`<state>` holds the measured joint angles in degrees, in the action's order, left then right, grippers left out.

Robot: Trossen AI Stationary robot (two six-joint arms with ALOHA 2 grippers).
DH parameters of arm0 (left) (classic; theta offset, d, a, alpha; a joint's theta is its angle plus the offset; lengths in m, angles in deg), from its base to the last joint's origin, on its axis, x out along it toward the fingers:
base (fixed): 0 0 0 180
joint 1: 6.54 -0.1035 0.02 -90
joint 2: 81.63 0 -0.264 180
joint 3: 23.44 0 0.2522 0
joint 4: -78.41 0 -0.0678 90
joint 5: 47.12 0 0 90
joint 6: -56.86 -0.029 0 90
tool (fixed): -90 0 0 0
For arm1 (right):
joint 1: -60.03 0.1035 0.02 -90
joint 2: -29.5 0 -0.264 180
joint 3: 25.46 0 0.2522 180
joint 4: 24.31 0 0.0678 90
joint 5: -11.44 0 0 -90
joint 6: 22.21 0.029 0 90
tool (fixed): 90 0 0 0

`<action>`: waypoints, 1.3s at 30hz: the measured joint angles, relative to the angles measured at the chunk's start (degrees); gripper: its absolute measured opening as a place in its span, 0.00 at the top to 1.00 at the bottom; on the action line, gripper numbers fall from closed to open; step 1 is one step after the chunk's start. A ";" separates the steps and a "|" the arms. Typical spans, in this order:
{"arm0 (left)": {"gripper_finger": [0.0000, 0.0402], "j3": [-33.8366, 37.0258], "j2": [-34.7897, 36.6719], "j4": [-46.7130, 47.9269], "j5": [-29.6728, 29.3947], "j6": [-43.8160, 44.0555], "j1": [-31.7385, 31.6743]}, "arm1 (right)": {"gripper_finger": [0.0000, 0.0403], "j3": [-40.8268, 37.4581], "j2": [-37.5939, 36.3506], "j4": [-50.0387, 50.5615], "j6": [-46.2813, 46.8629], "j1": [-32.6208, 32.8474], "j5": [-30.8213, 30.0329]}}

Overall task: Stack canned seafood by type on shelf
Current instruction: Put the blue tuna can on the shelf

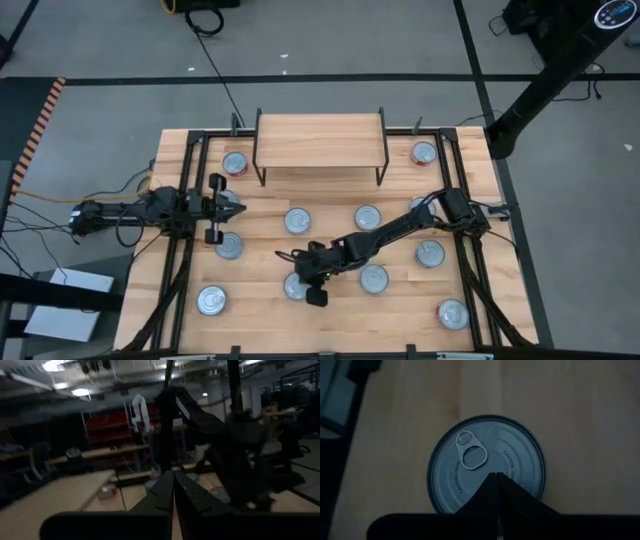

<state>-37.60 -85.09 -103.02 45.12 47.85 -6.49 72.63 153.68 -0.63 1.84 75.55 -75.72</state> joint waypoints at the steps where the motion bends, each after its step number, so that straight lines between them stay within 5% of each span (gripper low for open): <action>1: 0.95 -0.02 -0.34 0.40 0.03 0.38 0.00 | 0.98 0.00 -0.02 0.46 -0.08 -0.33 0.04; 12: 0.95 -0.01 -6.27 0.02 5.49 9.09 0.00 | 0.98 -0.51 -3.20 5.29 -4.68 -2.25 -0.52; 17: 0.95 -0.01 -9.95 -0.65 5.39 8.23 0.00 | 0.96 -0.26 -6.55 -1.80 -7.19 -2.20 -2.97; 24: 0.95 -0.02 -14.57 -3.56 5.38 7.99 0.01 | 0.93 -0.47 -6.52 0.70 -3.70 -2.12 9.86; 31: 0.95 0.00 -18.99 -5.14 3.46 8.64 0.00 | 0.98 -0.33 -8.26 10.14 -8.03 1.63 -1.12; 39: 0.95 -0.01 -24.78 -6.78 3.90 9.70 0.71 | 0.84 -0.33 -8.22 13.57 -2.00 4.66 -2.21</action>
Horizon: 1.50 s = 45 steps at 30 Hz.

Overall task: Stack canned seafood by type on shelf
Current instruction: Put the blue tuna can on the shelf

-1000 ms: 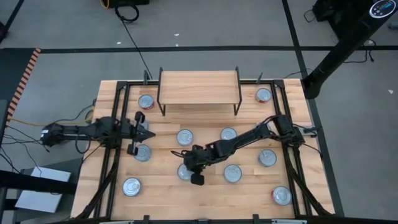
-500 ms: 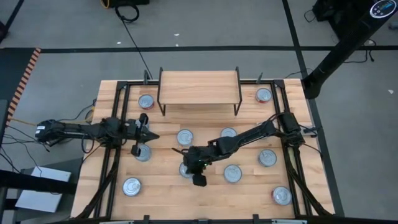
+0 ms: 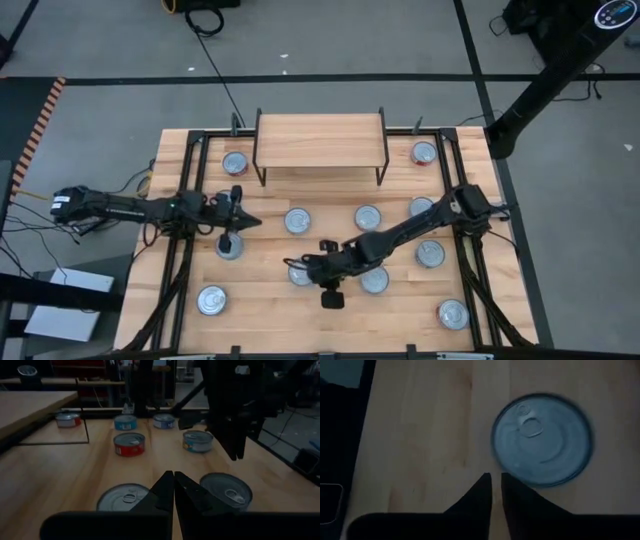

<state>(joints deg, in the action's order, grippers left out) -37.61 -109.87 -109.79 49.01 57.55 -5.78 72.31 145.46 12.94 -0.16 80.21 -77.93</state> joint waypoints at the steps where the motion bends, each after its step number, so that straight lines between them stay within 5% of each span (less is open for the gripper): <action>1: 0.95 0.01 -0.76 -0.39 0.06 0.00 0.16 | 0.82 0.00 0.02 0.77 0.36 0.28 0.04; 8: 0.95 -0.06 -6.71 -6.66 0.15 -0.48 1.37 | 0.72 -0.15 0.07 0.59 -1.27 1.07 0.03; 16: 0.95 -3.44 -15.97 -8.09 0.15 -0.61 3.37 | 0.97 -0.26 2.03 0.09 -3.54 1.22 -2.03; 28: 0.95 -11.87 -36.21 -11.19 -0.09 -4.94 9.60 | 0.98 -0.63 4.64 -4.27 -5.28 2.21 -5.81; 45: 0.95 -21.12 -63.20 -20.86 -1.42 -6.29 9.85 | 0.98 -0.87 5.90 -9.08 -5.42 2.54 -10.05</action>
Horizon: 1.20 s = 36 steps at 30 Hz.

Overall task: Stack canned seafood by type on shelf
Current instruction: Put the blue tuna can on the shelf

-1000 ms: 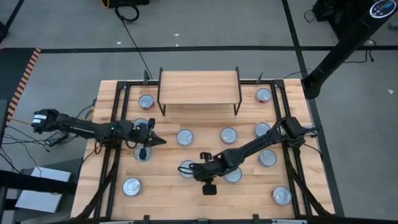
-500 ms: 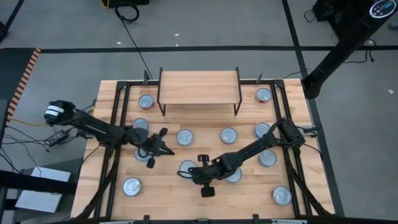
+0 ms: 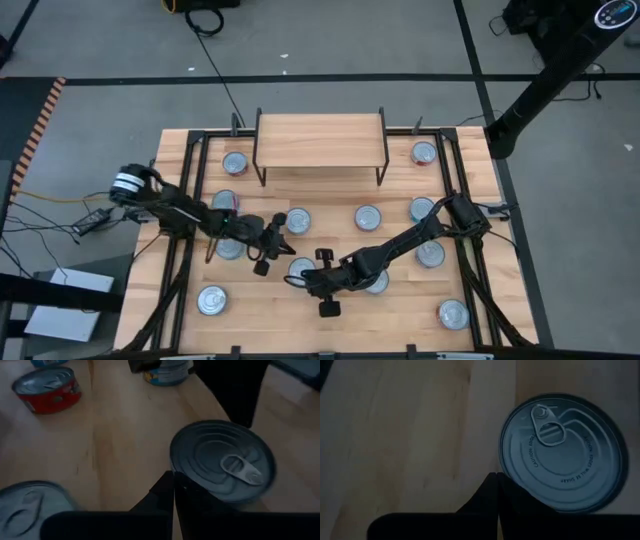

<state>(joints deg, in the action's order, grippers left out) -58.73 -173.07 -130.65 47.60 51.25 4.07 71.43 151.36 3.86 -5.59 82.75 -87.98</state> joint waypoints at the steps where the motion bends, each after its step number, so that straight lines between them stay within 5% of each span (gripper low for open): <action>1: 0.95 -0.28 -1.16 -0.14 0.35 0.01 0.00 | 0.98 0.00 0.00 -0.23 -0.11 -0.07 0.01; 14: 0.95 -4.07 -12.83 -8.27 2.00 -0.19 -0.15 | 0.98 -0.94 -0.30 -1.27 1.74 -0.31 -3.11; 36: 0.95 -3.96 -12.99 -8.05 3.47 -1.01 0.00 | 0.98 -0.81 -5.41 -1.11 9.08 -0.67 -8.31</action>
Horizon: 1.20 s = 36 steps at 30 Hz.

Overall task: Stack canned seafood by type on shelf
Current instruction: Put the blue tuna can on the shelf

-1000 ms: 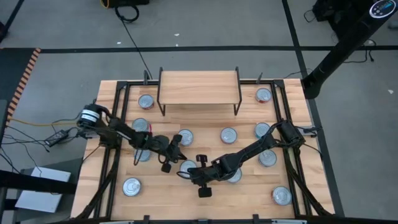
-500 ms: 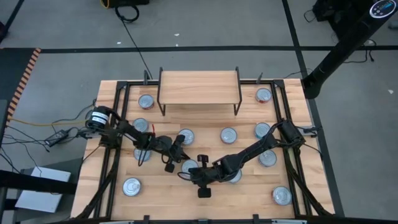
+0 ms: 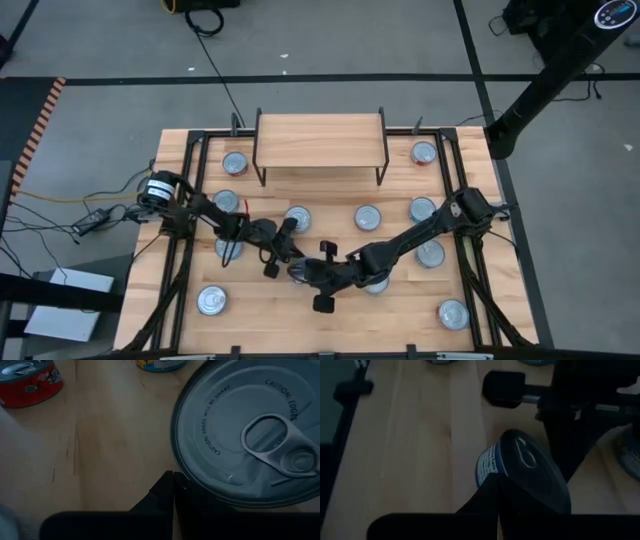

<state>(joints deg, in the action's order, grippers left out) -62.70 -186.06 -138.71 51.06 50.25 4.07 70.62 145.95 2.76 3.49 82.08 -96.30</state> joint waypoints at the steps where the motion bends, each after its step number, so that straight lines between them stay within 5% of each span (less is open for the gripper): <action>1: 0.95 0.00 -0.02 0.04 0.22 0.01 0.00 | 0.98 0.00 -0.03 0.25 0.48 -0.07 0.20; 16: 0.95 -0.16 0.00 0.09 6.40 -0.45 0.33 | 0.98 -0.28 0.00 2.41 9.00 -4.26 -0.31; 29: 0.95 0.04 2.63 2.97 6.09 0.19 0.45 | 0.91 -0.22 -0.91 4.09 6.32 -4.75 2.95; 36: 0.95 0.15 5.92 5.69 7.76 1.94 0.89 | 0.89 -0.20 -1.59 4.13 1.67 -2.14 12.87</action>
<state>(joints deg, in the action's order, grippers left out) -62.54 -180.14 -133.02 58.82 52.19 4.96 70.43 144.36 6.89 5.17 79.94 -83.43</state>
